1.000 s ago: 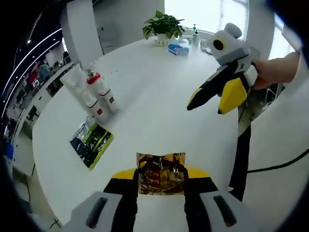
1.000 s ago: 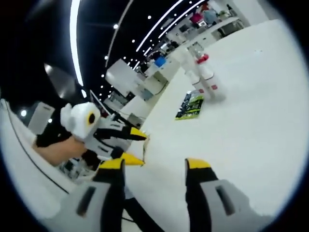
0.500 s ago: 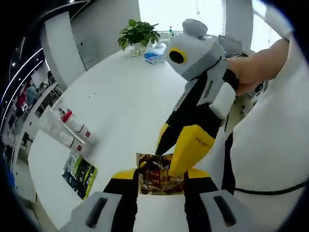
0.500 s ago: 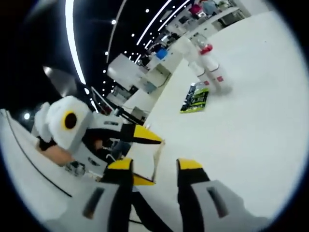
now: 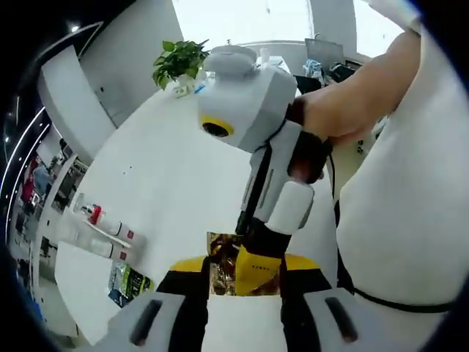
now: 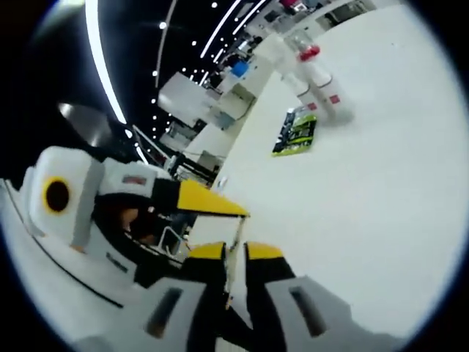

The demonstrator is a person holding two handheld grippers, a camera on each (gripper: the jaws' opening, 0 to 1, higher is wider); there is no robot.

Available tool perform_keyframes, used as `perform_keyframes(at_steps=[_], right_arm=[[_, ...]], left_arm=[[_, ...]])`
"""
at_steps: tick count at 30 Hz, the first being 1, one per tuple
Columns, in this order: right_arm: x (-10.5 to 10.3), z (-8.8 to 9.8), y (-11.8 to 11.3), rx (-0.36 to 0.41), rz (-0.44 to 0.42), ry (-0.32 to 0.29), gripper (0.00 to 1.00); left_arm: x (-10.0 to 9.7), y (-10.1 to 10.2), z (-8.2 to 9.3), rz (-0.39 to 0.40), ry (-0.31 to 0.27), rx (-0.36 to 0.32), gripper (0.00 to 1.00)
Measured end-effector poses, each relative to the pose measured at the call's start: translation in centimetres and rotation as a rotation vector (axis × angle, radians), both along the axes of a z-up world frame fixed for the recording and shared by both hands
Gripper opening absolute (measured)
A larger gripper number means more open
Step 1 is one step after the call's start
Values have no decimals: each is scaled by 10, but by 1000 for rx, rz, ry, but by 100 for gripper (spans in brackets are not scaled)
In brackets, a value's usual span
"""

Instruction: Arrange the skincare products in the storage area until every visible bottle or jar stands upright without overlapping.

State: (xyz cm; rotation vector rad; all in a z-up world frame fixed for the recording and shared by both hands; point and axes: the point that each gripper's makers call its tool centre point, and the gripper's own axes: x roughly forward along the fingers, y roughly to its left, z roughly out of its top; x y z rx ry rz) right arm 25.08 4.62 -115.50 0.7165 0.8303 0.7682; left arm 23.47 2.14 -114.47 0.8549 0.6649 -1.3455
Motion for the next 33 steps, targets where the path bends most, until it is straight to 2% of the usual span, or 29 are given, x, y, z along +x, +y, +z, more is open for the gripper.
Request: perform_keyframes(at_steps=[6, 10, 12, 14, 15, 16, 17, 18, 19, 20, 21, 22, 24, 25, 26, 28, 30, 33], right_arm=[[-2, -2, -5, 37, -24, 29, 0], [0, 1, -12, 71, -57, 34, 0], [3, 2, -20, 73, -88, 26, 0], [5, 5, -25, 105, -114, 30, 0], [8, 11, -29, 148, -142, 27, 0], [11, 16, -32, 181, -159, 22, 0], [13, 22, -34, 221, -176, 22, 0], [16, 27, -37, 256, -192, 11, 0], [18, 30, -38, 287, -203, 17, 0], [19, 34, -40, 319, -215, 23, 0], [22, 37, -41, 339, -223, 18, 0], [23, 40, -42, 344, -224, 2, 0], [24, 46, -41, 358, -218, -16, 0], [26, 52, -39, 387, -211, -34, 0], [27, 53, -38, 389, -209, -34, 0], [28, 55, -37, 395, -208, -43, 0], [30, 59, -36, 421, -201, -45, 0], [33, 62, -35, 430, -201, -56, 0]], left_arm=[[-1, -3, -1, 16, 2, -25, 39], [0, 0, 1, 78, 23, -86, 41], [5, 6, 3, 162, 59, -142, 41], [9, 10, 7, 250, 112, -204, 43], [13, 12, 9, 335, 191, -273, 45], [14, 13, 9, 366, 225, -295, 46], [14, 12, 10, 438, 324, -349, 47], [14, 12, 11, 488, 399, -388, 47], [13, 11, 11, 511, 435, -406, 47], [16, 11, 11, 571, 514, -457, 46], [20, 12, 12, 599, 512, -482, 44], [21, 11, 13, 594, 519, -504, 39], [16, 6, 19, 618, 609, -540, 31], [14, 0, 26, 637, 693, -590, 28], [14, -3, 30, 651, 737, -620, 27], [15, -7, 34, 679, 797, -657, 26], [16, -8, 33, 707, 855, -670, 21], [16, -9, 38, 715, 913, -699, 14]])
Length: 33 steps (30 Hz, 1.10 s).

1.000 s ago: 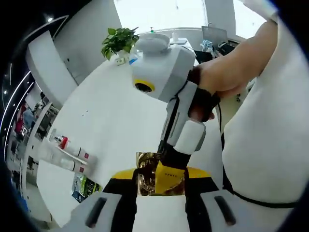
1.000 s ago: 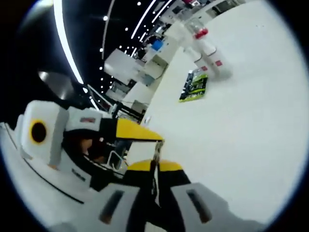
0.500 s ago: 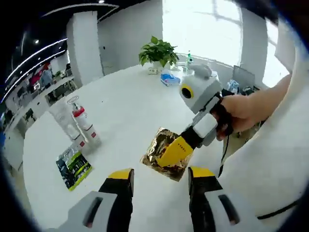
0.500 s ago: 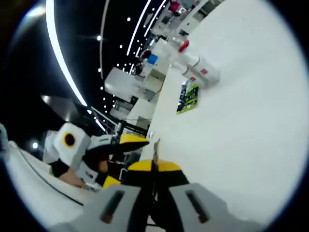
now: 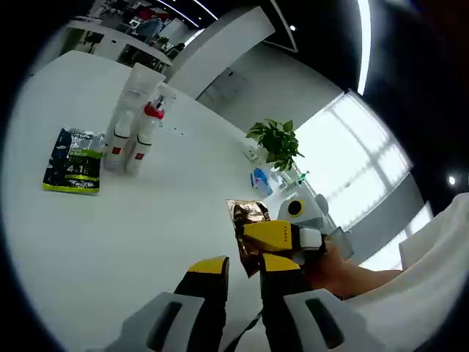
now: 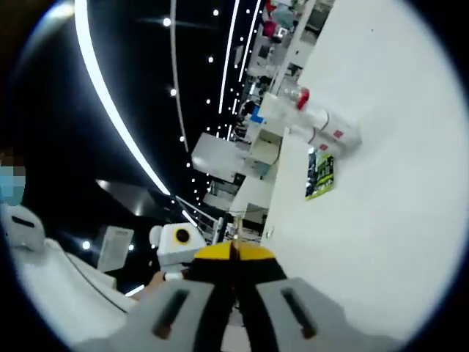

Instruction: Arrange the skincare products in the storage area until every visible bottle or jar stands upright without overlapping.

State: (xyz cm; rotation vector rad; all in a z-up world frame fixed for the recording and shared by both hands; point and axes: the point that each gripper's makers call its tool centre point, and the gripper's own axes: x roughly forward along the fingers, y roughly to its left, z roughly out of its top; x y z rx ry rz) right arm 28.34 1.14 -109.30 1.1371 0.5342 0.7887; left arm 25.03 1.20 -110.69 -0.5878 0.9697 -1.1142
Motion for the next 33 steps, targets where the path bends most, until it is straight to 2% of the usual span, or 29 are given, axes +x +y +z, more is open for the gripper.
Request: perform_keyframes(at_steps=[1, 3, 4, 5, 8, 11, 14, 18, 24, 26, 28, 30, 33], right_arm=[[0, 0, 0, -1, 1, -2, 0], [0, 2, 1, -1, 3, -8, 0], [0, 1, 1, -4, 5, -11, 0], [0, 1, 2, -8, 8, -15, 0], [-1, 3, 3, 1, 4, -22, 2], [2, 3, -4, -10, -26, -28, 12], [4, 6, -16, 19, -43, -23, 9], [3, 5, -19, -2, -28, -19, 4], [-1, 9, -16, -4, -3, -32, 0], [-1, 11, -15, 0, -2, -36, 0], [-2, 12, -13, 9, 11, -32, 0], [-7, 11, -6, 0, 44, -29, 0], [-11, 10, 1, -2, 74, -28, 0]], left_arm=[[-3, -1, 3, -9, 19, -22, 9], [-1, 1, 2, 0, 29, -21, 7], [-3, 0, 4, -4, 50, -46, 3], [-3, 0, 7, 1, 85, -71, 3], [-2, 2, 5, 14, 111, -86, 1], [-1, 5, 8, 29, 136, -111, 0], [2, 9, 9, 38, 136, -115, 0], [2, 12, 10, 41, 141, -117, 0], [0, 14, 8, 55, 167, -134, 1], [0, 14, 9, 60, 157, -146, 3], [1, 14, 7, 66, 165, -147, 5], [3, 13, 11, 75, 192, -180, 10], [3, 12, 13, 74, 195, -186, 7]])
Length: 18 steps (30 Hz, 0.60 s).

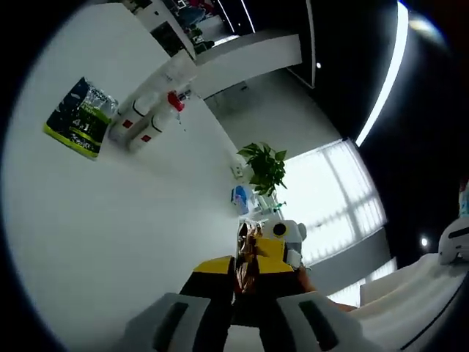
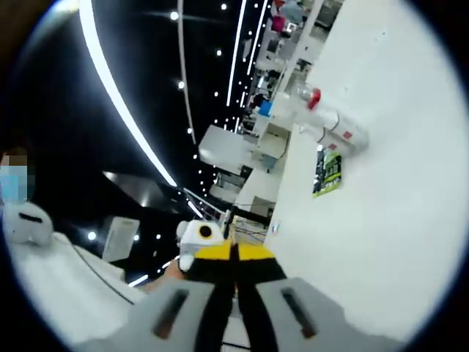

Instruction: Arrange the skincare products in the storage area until every visible bottle or jar stands upright without overlapping.

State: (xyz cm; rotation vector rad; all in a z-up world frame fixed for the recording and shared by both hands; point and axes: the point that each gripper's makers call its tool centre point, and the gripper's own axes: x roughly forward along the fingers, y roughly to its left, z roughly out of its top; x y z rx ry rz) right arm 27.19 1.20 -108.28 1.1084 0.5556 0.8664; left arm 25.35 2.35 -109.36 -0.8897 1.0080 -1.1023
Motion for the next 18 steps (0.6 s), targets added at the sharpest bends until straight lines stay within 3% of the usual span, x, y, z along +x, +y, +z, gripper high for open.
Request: perform_keyframes(at_steps=[2, 6, 13, 15, 18], right_arm=[[-1, -1, 4, -14, 4, -7, 0], [1, -4, 4, -50, -1, -40, 4], [-2, -4, 6, -49, 17, -38, 0], [-2, -5, 6, -42, 14, -26, 0], [1, -7, 3, -45, -7, -24, 0]], left_arm=[[3, 0, 5, 7, 14, -22, 2], [6, 1, 6, 27, 23, -33, 0], [9, 4, 6, 33, 28, -40, 1], [9, 4, 5, 32, 13, -31, 2], [9, 7, -5, 21, -17, 35, 7]])
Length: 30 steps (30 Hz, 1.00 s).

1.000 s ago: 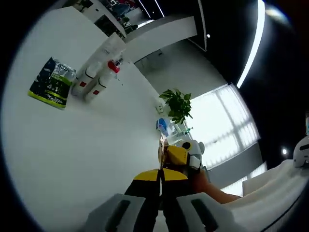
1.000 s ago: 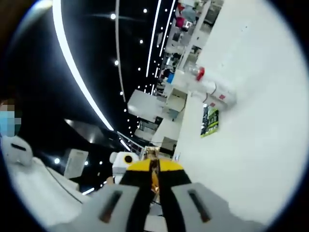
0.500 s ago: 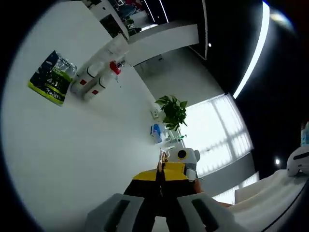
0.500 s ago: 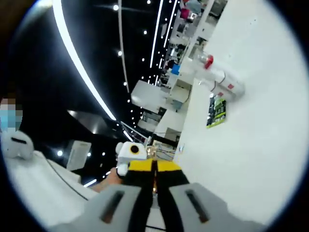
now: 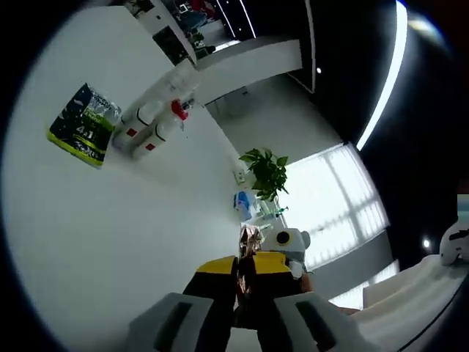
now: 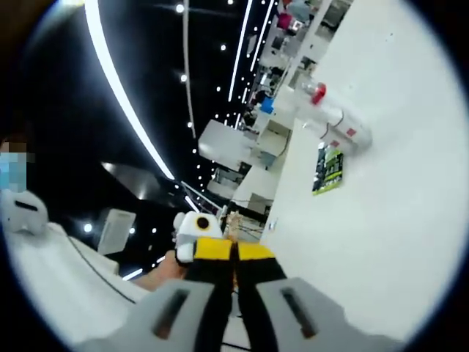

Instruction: Arrange the skincare products in the storage area until every visible bottle or jar stands upright without overlapping.

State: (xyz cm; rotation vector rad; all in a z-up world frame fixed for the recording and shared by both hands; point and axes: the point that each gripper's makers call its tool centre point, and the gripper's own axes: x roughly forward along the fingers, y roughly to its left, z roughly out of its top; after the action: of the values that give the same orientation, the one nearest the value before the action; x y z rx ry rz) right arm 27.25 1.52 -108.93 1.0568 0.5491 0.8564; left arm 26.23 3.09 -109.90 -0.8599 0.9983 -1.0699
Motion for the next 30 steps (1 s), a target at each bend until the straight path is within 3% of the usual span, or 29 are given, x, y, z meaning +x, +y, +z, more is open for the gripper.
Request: perform_keyframes(at_steps=[3, 4, 6, 9, 10, 16, 22, 25, 28, 30], right_arm=[[2, -1, -4, 6, -17, 13, 0], [1, -3, -3, 0, -13, 17, 0], [2, -2, -2, -2, -15, 1, 1], [7, -1, -2, -1, -47, -11, 15], [8, 0, -2, 10, -53, -8, 16], [15, -2, -2, -13, -56, -6, 0], [15, 1, -1, 4, -44, -14, 3], [16, 1, 3, -6, -44, -19, 16], [14, 0, 8, -27, -21, -40, 0], [15, 0, 7, -31, -28, -41, 0]], left_arm=[[1, 6, 3, 5, 7, -24, 3], [-2, 4, 10, -15, 13, -67, 1], [-1, 5, 7, -9, 13, -40, 1], [-3, 5, 4, -34, 20, -25, 0], [-5, 4, 3, -48, 19, -17, 0], [-10, 2, 3, -80, 33, -28, 0], [-9, 4, 4, -81, 44, -41, 0], [-11, 3, 4, -94, 45, -40, 0], [-14, 0, 5, -108, 46, -46, 0], [-13, 1, 3, -103, 42, -36, 0]])
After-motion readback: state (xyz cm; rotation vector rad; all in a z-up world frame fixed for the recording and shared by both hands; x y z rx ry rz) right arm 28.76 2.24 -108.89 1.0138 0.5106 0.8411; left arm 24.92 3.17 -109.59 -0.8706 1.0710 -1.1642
